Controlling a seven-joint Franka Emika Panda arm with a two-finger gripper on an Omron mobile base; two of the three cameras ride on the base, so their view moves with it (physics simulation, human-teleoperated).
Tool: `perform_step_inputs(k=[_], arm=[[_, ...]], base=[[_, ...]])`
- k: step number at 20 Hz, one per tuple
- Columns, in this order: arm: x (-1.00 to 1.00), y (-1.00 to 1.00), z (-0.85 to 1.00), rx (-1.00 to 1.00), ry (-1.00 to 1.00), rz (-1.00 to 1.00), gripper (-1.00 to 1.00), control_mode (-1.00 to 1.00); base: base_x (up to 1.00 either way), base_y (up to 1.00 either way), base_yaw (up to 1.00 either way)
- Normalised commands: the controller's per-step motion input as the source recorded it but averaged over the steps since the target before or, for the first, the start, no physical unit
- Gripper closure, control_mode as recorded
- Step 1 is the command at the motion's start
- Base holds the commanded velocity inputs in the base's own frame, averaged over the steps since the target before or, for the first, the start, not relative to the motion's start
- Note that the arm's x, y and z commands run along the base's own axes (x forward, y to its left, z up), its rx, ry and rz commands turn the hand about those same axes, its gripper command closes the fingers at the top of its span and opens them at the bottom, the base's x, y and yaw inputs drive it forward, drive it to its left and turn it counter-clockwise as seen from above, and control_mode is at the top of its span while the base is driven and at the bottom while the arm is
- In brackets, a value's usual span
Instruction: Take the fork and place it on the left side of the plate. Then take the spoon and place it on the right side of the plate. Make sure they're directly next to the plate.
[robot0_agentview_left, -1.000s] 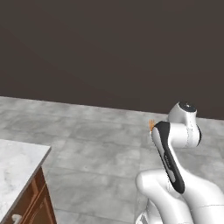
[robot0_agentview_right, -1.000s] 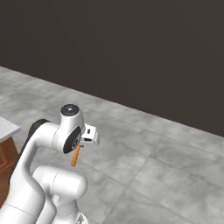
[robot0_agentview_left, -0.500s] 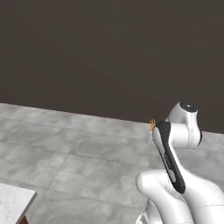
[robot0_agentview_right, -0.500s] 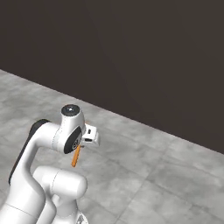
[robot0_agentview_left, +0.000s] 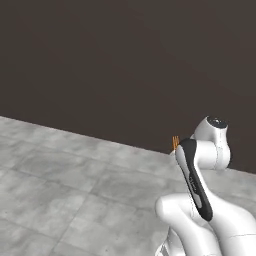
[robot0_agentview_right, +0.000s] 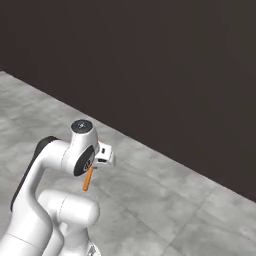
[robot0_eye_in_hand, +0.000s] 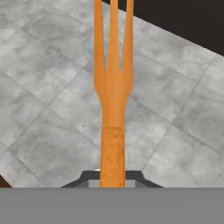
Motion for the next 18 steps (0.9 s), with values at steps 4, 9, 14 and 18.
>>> perform_step_inputs(k=[4, 9, 14, 18], arm=[[0.0, 0.0, 0.0, 0.0, 0.0, 0.0, 1.0, 1.0], [0.0, 0.0, 0.0, 0.0, 0.0, 0.0, 1.0, 1.0], [0.0, 0.0, 0.0, 0.0, 0.0, 0.0, 1.0, 1.0], [0.0, 0.0, 0.0, 0.0, 0.0, 0.0, 1.0, 1.0]], base=[[1.0, 0.0, 0.42], [1.0, 0.01, 0.43], [1.0, 0.07, 0.42], [1.0, 0.13, 0.38]])
